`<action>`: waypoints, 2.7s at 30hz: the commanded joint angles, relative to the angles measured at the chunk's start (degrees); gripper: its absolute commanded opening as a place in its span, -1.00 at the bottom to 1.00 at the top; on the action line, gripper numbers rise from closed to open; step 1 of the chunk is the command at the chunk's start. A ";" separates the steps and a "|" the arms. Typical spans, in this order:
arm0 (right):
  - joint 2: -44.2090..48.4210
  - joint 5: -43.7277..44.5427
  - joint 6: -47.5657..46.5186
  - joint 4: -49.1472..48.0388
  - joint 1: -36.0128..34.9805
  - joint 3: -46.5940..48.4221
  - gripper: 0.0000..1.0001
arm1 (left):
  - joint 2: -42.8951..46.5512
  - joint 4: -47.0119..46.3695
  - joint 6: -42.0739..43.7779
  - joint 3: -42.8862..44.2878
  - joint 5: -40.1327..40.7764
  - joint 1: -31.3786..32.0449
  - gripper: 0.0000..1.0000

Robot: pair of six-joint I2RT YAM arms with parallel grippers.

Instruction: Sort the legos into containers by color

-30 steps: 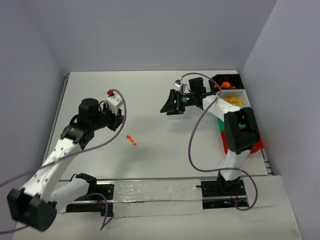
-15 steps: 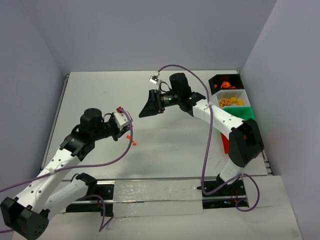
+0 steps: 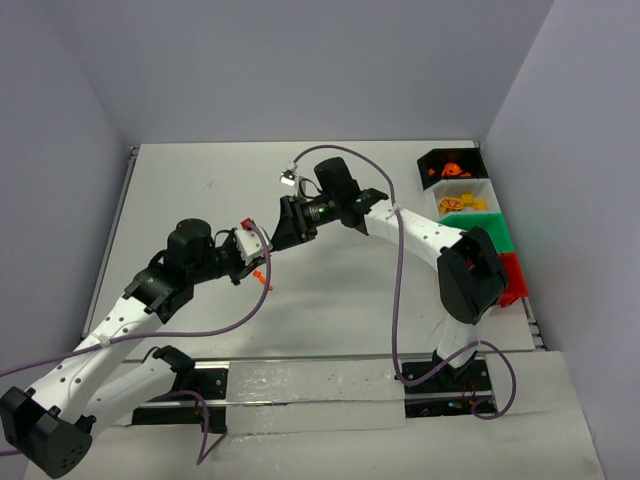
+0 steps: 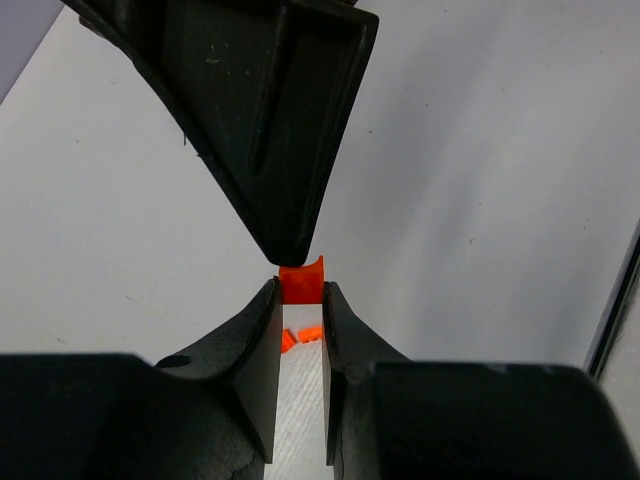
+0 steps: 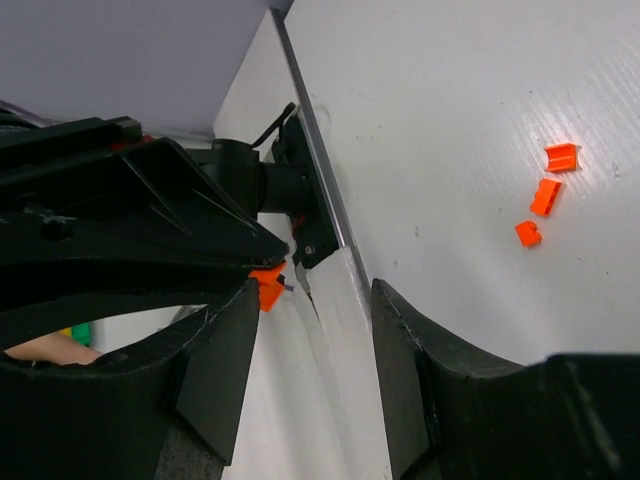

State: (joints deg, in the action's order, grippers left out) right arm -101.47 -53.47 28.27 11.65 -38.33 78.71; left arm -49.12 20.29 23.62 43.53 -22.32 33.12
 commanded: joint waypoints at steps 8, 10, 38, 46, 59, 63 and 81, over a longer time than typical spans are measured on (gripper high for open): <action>0.99 -2.43 0.13 -2.58 -1.81 1.54 0.02 | -1.04 -2.69 0.91 1.82 1.20 1.31 -1.00; 0.92 -2.19 -0.26 -2.21 -1.99 1.54 -0.04 | -1.07 -2.80 0.91 1.82 1.31 1.40 -1.00; 0.06 15.00 -20.77 13.48 26.81 9.84 -1.00 | -16.21 16.84 -17.53 17.69 8.24 -11.27 0.99; -14.06 27.20 -25.37 17.80 46.21 27.85 -1.00 | -24.37 17.72 -21.98 23.10 2.72 -17.83 0.98; -37.10 38.23 -23.20 19.91 52.36 53.33 -0.99 | -23.71 13.89 -27.46 22.24 5.93 -18.09 0.99; -37.74 39.72 -23.85 19.38 52.30 52.53 -0.53 | -24.16 14.42 -27.06 22.55 7.44 -18.18 0.99; -11.52 30.18 -30.70 21.18 40.24 29.94 0.14 | -20.56 14.74 -26.95 22.31 4.38 -26.63 0.98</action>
State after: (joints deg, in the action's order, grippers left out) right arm -129.14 -19.76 3.01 34.10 11.61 116.80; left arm -73.37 36.27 -2.61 64.53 -14.40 12.15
